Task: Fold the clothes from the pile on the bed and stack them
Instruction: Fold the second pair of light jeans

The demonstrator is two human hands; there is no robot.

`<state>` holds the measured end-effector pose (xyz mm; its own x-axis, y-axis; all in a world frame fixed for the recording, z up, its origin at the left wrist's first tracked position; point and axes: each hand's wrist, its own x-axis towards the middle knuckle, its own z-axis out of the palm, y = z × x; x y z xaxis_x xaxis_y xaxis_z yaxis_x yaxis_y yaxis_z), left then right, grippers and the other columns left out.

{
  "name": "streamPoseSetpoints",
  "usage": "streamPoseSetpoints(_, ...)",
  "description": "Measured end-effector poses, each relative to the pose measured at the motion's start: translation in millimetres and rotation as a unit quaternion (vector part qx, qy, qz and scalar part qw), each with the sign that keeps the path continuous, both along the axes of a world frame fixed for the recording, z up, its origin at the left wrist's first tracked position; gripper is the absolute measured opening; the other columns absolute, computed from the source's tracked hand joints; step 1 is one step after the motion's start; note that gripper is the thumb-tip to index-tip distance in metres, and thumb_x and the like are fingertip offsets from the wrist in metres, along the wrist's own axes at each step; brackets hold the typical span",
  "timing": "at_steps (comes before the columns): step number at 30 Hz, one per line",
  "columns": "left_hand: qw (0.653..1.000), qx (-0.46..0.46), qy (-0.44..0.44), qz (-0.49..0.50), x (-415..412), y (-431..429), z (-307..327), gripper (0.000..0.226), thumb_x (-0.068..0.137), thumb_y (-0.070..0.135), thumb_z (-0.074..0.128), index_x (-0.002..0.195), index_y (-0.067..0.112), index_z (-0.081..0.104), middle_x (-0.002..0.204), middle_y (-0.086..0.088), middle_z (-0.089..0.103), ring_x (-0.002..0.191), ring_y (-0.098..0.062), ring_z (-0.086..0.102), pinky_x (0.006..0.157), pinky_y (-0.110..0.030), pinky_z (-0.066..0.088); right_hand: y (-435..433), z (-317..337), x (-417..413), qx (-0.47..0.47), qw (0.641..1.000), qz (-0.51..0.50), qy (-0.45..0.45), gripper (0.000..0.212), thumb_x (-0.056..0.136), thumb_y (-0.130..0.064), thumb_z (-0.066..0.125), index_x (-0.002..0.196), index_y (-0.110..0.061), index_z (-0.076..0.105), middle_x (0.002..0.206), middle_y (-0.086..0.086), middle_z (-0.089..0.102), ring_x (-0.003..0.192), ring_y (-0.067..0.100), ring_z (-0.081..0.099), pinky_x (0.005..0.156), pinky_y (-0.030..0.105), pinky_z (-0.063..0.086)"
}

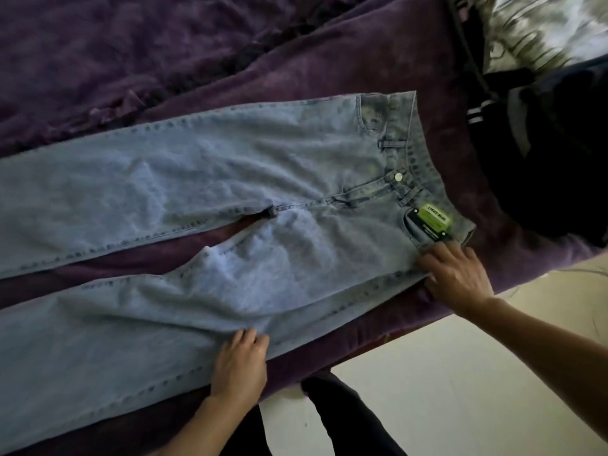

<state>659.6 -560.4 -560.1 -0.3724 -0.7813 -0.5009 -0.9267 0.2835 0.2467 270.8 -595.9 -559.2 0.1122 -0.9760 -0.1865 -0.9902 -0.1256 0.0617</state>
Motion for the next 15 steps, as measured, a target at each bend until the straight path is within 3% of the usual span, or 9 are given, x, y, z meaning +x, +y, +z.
streamPoseSetpoints(2,1.0,-0.015,0.007,0.008,-17,-1,-4,0.048,0.047,0.007,0.086,0.092,0.015,0.072,0.084,-0.003,0.065,0.076,-0.024,0.065,0.062,-0.034,0.055,-9,-3,-6,0.0,0.999,-0.03,0.011,0.06,0.057,-0.014,0.072,0.116,-0.015,0.064,0.113,0.012,0.058,0.098,0.035,0.055,0.074,0.043,0.039)
streamPoseSetpoints(4,1.0,-0.015,0.022,-0.009,-36,1,-10,0.046,0.064,0.01,0.078,0.108,0.018,0.067,0.095,-0.001,0.063,0.086,-0.022,0.062,0.071,-0.034,0.054,-13,-6,-18,0.047,0.997,-0.052,0.02,0.066,0.063,-0.015,0.068,0.128,-0.018,0.058,0.125,0.011,0.055,0.108,0.034,0.055,0.079,0.043,0.038)
streamPoseSetpoints(7,1.0,0.018,0.015,-0.009,-52,4,-23,0.033,0.091,0.014,0.048,0.123,0.021,0.054,0.112,0.002,0.056,0.106,-0.018,0.053,0.086,-0.03,0.044,-9,-11,-44,0.059,0.996,-0.065,0.021,0.031,0.069,-0.006,0.071,0.099,-0.012,0.071,0.104,0.009,0.065,0.09,0.031,0.065,0.07,0.042,0.044)
streamPoseSetpoints(10,0.999,0.035,0.026,0.015,-49,0,-22,0.024,0.092,0.013,0.043,0.111,0.017,0.057,0.106,0.002,0.058,0.102,-0.019,0.056,0.08,-0.03,0.042,-9,-5,-58,0.069,0.995,-0.069,0.017,0.021,0.067,-0.004,0.077,0.086,-0.014,0.073,0.089,0.008,0.067,0.076,0.031,0.066,0.064,0.039,0.043)
streamPoseSetpoints(15,0.975,-0.004,0.17,0.141,-12,-52,26,0.016,0.096,0.014,0.052,0.083,0.015,0.061,0.078,0.006,0.055,0.071,-0.015,0.056,0.064,-0.035,0.045,-32,31,-68,-0.016,0.998,-0.061,-0.029,0.011,0.08,-0.018,0.073,0.088,-0.011,0.07,0.095,0.009,0.067,0.089,0.035,0.059,0.07,0.043,0.044)
